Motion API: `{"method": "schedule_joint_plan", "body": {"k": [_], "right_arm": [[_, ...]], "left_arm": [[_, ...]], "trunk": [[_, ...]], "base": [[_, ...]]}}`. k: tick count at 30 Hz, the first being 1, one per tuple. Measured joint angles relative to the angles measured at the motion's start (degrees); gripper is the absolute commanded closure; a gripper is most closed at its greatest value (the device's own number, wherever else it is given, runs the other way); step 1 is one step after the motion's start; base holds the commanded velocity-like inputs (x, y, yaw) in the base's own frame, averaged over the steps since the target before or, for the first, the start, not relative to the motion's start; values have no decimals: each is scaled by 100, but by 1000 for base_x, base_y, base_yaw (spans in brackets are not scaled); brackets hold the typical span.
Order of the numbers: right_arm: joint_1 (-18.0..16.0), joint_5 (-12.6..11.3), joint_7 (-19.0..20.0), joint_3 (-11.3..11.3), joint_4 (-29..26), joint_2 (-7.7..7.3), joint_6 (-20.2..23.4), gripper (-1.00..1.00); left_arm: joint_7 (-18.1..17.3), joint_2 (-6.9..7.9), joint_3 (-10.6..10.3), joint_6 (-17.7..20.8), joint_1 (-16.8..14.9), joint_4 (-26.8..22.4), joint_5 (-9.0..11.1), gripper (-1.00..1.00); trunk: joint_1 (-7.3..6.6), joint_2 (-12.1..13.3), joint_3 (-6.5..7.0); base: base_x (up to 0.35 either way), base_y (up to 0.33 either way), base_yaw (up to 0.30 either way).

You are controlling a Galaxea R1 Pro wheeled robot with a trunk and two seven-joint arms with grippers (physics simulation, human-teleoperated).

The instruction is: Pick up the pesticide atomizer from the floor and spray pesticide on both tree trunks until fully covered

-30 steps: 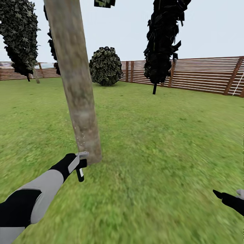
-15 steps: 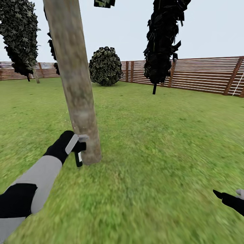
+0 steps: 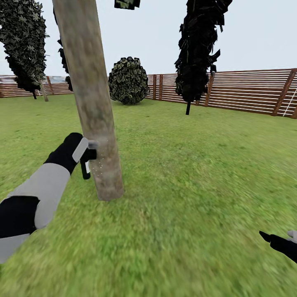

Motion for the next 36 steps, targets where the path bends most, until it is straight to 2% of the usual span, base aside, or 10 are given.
{"method": "schedule_joint_plan", "body": {"k": [8,15,20,22,24,25,27,31,33,36], "right_arm": [[1,0,0,0,0,0,3,-100],[0,-1,0,0,0,0,0,-100],[0,0,0,0,-1,-1,1,-100],[0,0,0,0,0,0,3,-100],[0,-2,0,0,-1,0,1,-100],[0,-1,0,0,-1,0,0,-100],[2,0,0,0,0,-3,0,-100],[0,-2,0,0,0,-1,1,-100],[0,-2,0,0,0,0,0,-100],[0,-2,0,0,0,0,0,-100]], "left_arm": [[4,5,0,8,-789,686,14,100],[4,-38,0,10,-880,840,35,100],[4,-322,1,2,-881,1094,76,100],[4,-360,-7,9,-882,1125,34,100],[3,-255,-8,15,-881,1251,4,100],[0,-134,-10,18,-881,1362,-11,100],[-6,204,-18,17,-882,1511,-13,100],[-17,653,-24,15,-874,1549,-4,100],[-26,720,-20,4,-862,1552,30,100],[-41,699,-31,-4,-841,1557,62,100]], "trunk": [[0,0,0],[0,0,0],[0,0,0],[0,0,0],[1,1,-1],[1,1,-1],[0,0,-1],[0,0,0],[0,0,0],[0,0,0]], "base": [[0,0,0],[0,0,0],[0,0,0],[0,0,0],[0,0,0],[0,0,0],[0,0,0],[0,0,0],[0,0,0],[0,0,0]]}}
